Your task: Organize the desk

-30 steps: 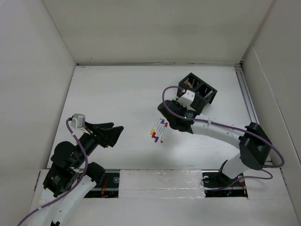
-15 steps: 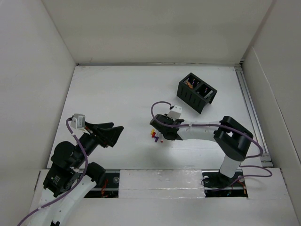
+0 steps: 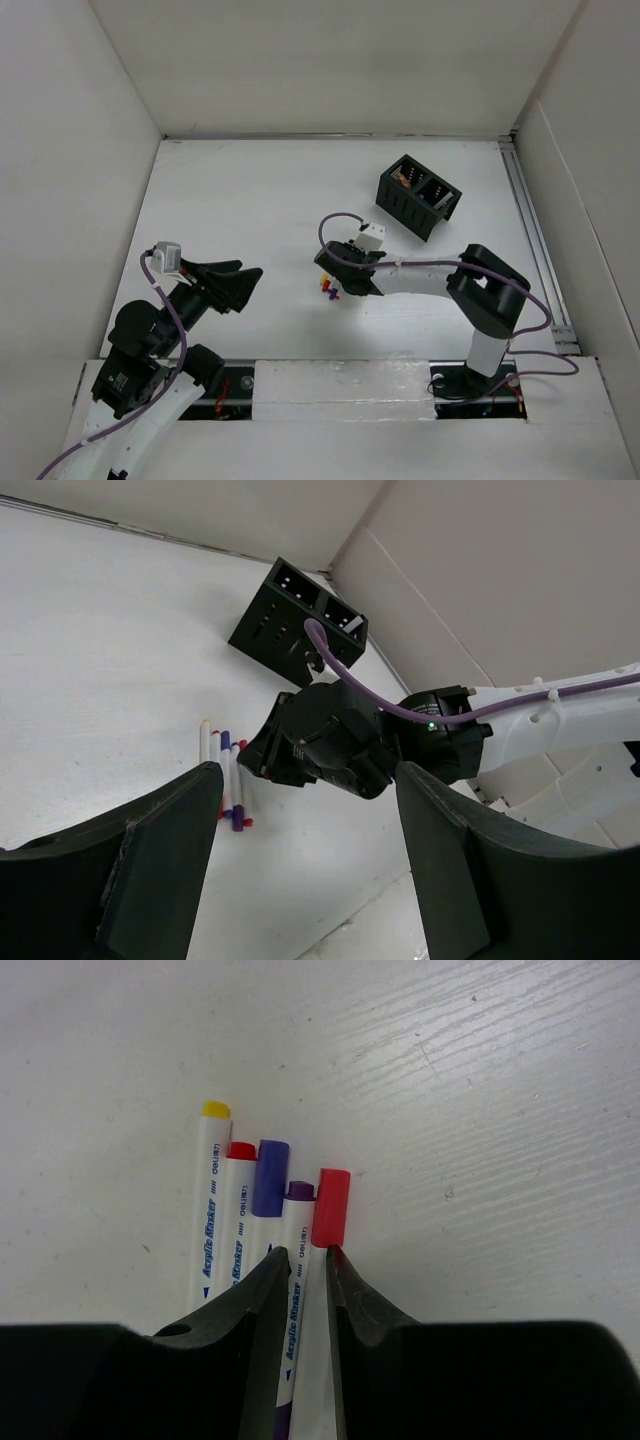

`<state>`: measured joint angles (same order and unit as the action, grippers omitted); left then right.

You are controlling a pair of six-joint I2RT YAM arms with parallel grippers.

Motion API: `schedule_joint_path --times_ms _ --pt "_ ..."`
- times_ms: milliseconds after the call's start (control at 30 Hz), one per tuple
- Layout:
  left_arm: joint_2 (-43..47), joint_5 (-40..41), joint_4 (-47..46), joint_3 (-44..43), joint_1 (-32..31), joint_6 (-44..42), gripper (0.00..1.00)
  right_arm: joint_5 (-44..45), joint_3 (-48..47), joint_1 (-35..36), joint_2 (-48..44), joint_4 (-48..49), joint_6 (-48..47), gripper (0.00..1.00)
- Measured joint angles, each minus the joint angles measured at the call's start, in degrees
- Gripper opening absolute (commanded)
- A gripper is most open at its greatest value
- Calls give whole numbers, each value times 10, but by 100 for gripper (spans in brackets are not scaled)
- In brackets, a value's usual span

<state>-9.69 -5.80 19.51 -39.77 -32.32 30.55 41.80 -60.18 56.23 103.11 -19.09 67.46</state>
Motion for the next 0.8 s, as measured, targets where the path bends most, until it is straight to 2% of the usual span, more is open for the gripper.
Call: schedule_joint_path --times_ms 300,433,800 --pt "2 0 0 0 0 0 66 10 3 0 1 3 22 26" --pt "2 0 0 0 0 0 66 12 14 0 -5 7 27 32" --pt "2 0 0 0 0 0 66 2 45 -4 -82 2 12 34"
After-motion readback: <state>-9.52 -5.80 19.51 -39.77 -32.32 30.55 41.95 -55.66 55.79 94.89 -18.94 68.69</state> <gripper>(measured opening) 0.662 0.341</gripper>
